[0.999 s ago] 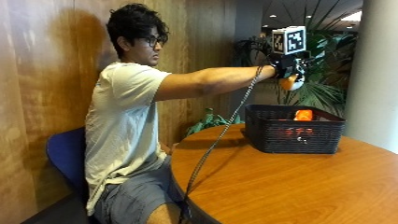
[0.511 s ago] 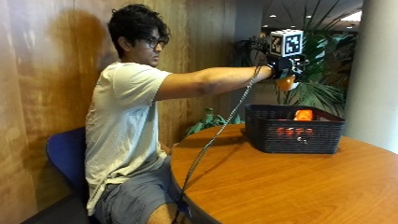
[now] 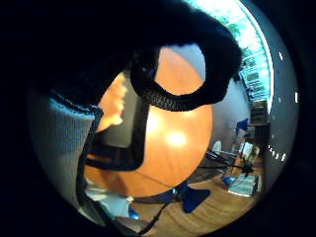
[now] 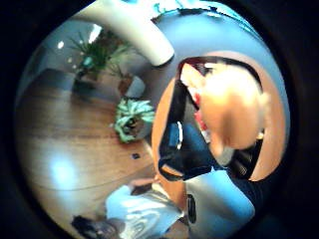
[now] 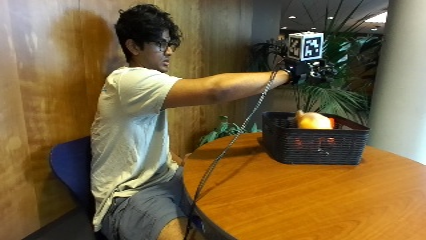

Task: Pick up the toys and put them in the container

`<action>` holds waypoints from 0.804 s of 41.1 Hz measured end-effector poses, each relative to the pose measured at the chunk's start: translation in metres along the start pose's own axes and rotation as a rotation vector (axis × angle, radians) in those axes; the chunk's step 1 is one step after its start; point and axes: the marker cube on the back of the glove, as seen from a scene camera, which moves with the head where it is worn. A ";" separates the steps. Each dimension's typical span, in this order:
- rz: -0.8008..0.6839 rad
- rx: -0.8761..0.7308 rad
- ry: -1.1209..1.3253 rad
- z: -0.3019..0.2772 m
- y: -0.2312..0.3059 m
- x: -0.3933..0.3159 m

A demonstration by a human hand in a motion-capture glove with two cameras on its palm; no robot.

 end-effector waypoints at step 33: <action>0.096 -0.015 -0.038 0.061 0.135 0.068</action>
